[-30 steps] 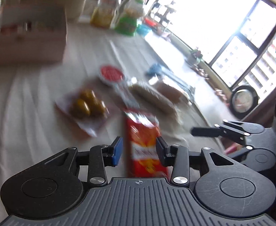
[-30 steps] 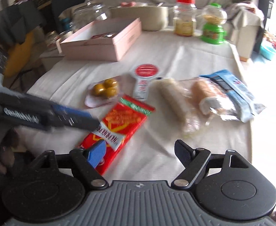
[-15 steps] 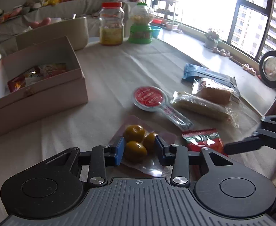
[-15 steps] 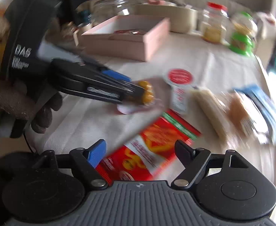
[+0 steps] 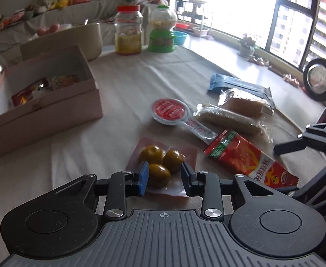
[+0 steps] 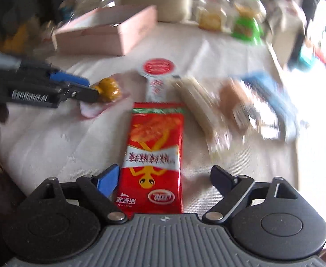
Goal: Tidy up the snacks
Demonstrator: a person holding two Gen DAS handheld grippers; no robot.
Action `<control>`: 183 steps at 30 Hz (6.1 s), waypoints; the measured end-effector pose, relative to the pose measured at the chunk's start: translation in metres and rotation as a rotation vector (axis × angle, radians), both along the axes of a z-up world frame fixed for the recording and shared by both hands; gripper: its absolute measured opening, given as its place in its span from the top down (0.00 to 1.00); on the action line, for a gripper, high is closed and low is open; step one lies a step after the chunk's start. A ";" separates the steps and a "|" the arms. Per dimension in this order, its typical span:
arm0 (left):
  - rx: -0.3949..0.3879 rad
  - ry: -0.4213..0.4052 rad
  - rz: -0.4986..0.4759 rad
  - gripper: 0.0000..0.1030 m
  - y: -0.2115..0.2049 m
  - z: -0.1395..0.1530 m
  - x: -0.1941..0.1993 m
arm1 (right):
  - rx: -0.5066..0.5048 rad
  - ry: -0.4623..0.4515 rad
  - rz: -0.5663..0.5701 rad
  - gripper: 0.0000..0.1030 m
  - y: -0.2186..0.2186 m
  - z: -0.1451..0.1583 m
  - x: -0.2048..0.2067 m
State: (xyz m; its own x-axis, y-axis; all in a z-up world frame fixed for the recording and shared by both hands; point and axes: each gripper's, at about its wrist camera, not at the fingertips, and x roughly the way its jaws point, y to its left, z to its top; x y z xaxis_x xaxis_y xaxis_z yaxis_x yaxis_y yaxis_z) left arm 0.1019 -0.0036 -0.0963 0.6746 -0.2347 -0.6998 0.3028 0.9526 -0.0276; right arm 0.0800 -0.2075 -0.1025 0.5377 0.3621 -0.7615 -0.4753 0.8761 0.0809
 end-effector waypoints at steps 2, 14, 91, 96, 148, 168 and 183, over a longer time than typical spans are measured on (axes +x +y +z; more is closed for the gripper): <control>0.044 0.005 0.005 0.63 -0.004 -0.005 0.005 | 0.053 -0.001 -0.007 0.03 -0.005 -0.002 -0.001; -0.035 -0.025 0.032 0.65 0.007 -0.019 -0.002 | -0.041 -0.040 0.019 0.02 0.013 -0.004 -0.003; -0.398 0.177 -0.034 0.73 0.011 0.006 0.034 | 0.068 0.005 -0.336 0.40 -0.092 0.012 0.190; -0.405 0.190 0.031 0.73 0.013 0.002 0.041 | 0.122 0.022 -0.293 0.44 -0.078 0.010 0.166; -0.182 0.006 0.134 0.60 0.033 0.014 0.070 | 0.026 -0.187 -0.251 0.08 -0.032 -0.014 0.028; -0.183 0.040 -0.015 0.54 -0.017 0.000 0.082 | 0.166 -0.219 -0.107 0.08 -0.037 0.024 -0.003; -0.178 0.085 -0.011 0.52 0.007 -0.005 0.063 | 0.072 -0.189 -0.039 0.08 -0.005 0.015 0.000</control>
State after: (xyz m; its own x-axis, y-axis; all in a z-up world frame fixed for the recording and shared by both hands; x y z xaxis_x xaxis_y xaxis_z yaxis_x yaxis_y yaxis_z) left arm 0.1645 0.0035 -0.1015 0.6116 -0.3671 -0.7009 0.3028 0.9270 -0.2214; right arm 0.0800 -0.2125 -0.0873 0.6830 0.3883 -0.6187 -0.4539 0.8892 0.0570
